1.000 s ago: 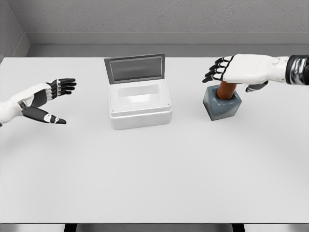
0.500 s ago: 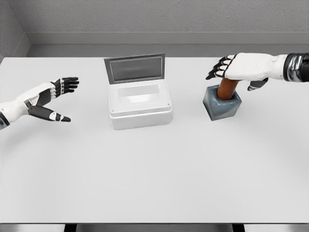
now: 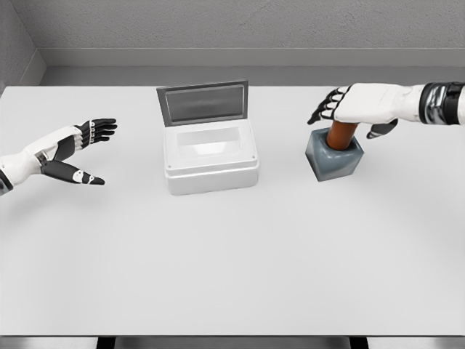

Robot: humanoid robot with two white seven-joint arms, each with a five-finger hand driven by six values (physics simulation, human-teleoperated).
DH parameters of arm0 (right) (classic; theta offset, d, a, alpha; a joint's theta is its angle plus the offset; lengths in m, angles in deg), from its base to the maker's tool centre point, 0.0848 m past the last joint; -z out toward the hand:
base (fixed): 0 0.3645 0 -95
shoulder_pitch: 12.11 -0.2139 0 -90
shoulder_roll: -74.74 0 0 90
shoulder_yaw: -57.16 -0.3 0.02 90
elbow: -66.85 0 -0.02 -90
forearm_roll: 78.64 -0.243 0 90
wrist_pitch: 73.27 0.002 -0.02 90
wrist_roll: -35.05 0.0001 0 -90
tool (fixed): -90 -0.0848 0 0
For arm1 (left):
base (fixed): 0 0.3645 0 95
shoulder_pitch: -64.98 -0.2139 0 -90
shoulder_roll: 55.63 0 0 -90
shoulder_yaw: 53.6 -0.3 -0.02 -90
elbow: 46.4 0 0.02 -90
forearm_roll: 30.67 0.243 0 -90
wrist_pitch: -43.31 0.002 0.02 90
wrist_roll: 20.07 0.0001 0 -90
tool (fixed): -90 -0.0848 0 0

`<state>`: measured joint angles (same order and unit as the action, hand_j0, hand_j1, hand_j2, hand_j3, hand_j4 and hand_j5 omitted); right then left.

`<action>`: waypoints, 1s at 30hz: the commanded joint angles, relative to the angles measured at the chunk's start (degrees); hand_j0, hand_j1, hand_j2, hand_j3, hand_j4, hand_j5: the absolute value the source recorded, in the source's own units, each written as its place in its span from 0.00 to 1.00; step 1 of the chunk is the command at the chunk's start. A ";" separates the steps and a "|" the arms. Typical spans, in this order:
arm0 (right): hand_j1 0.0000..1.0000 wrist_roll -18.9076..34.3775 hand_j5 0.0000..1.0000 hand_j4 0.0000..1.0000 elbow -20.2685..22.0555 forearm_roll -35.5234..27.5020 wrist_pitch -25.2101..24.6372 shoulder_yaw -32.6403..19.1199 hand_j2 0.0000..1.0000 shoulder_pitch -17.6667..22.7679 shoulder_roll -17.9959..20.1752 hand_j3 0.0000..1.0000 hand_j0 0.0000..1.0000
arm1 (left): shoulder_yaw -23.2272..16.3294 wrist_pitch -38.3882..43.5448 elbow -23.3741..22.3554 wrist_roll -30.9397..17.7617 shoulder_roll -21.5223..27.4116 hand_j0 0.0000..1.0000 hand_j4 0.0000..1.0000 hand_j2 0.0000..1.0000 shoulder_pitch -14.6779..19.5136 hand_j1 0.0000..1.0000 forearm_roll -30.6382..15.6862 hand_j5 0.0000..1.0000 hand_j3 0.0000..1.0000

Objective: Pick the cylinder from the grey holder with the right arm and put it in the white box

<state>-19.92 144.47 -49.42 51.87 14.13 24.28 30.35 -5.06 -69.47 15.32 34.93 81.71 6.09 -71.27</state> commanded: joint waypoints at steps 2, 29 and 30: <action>0.44 -0.02 0.44 0.44 -0.02 -0.39 -0.14 0.24 0.44 0.00 0.01 0.44 0.44 | 0.07 0.02 -0.02 0.00 0.13 1.00 1.00 1.00 0.00 1.00 -0.45 1.00 1.00; 0.33 -0.02 0.33 0.33 3.41 -6.10 -0.14 -0.03 0.33 -6.68 -6.50 0.33 0.33 | 0.24 -0.42 0.15 0.00 0.92 1.00 1.00 1.00 -0.35 1.00 -0.80 1.00 1.00; 0.33 -0.02 0.33 0.33 4.73 -6.10 -0.14 0.41 0.33 -6.77 -6.50 0.33 0.33 | 0.24 -0.42 0.15 0.00 0.92 1.00 1.00 1.00 -0.35 1.00 -0.80 1.00 1.00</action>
<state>-19.88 147.96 -55.09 51.94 13.77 17.51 24.38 -4.94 -69.93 15.46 34.93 82.61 5.74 -71.67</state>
